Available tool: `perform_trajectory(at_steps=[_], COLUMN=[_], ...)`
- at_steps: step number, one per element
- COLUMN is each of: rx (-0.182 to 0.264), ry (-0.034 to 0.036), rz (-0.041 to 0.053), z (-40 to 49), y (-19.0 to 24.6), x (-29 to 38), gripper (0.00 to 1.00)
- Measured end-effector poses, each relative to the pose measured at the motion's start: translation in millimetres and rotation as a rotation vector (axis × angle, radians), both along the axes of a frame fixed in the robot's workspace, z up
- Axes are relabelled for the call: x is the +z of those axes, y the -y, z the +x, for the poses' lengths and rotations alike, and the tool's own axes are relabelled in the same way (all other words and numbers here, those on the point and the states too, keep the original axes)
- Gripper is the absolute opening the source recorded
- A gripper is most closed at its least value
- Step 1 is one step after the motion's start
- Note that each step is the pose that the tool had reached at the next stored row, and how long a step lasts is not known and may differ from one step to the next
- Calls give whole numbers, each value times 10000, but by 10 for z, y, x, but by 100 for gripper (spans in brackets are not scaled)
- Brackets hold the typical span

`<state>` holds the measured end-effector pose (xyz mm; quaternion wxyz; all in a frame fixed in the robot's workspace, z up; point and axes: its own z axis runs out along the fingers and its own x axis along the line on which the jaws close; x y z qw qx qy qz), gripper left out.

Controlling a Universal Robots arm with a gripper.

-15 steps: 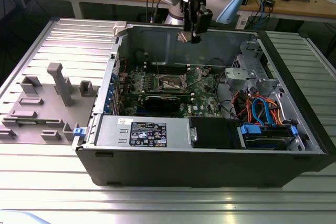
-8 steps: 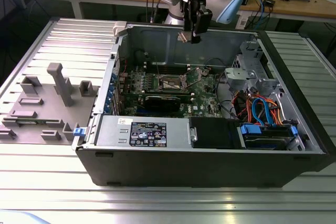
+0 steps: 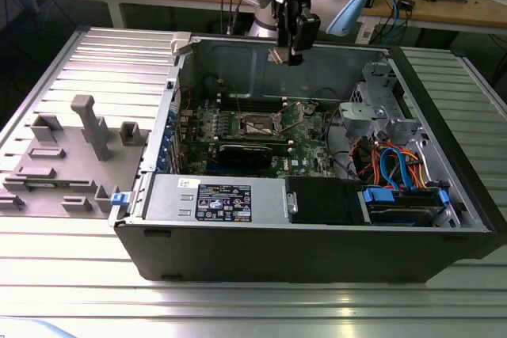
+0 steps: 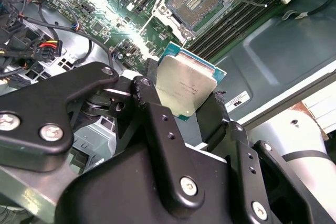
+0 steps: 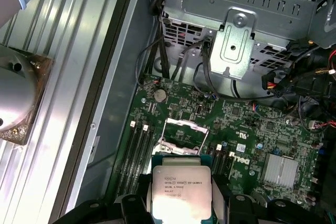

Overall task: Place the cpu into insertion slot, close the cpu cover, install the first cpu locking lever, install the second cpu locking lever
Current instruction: 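Place the cpu into insertion slot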

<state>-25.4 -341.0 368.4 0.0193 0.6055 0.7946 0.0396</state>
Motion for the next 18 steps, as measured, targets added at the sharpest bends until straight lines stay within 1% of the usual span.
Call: perform_trajectory(at_steps=[2, 6, 11, 18], rx=[-64, -442, -552, -558], ry=[0, 1, -1, 0], rz=[0, 2, -1, 0], z=[0, 0, 0, 0], y=[0, 0, 0, 0], x=[0, -5, -21, -22], gripper=[54, 54, 54, 54])
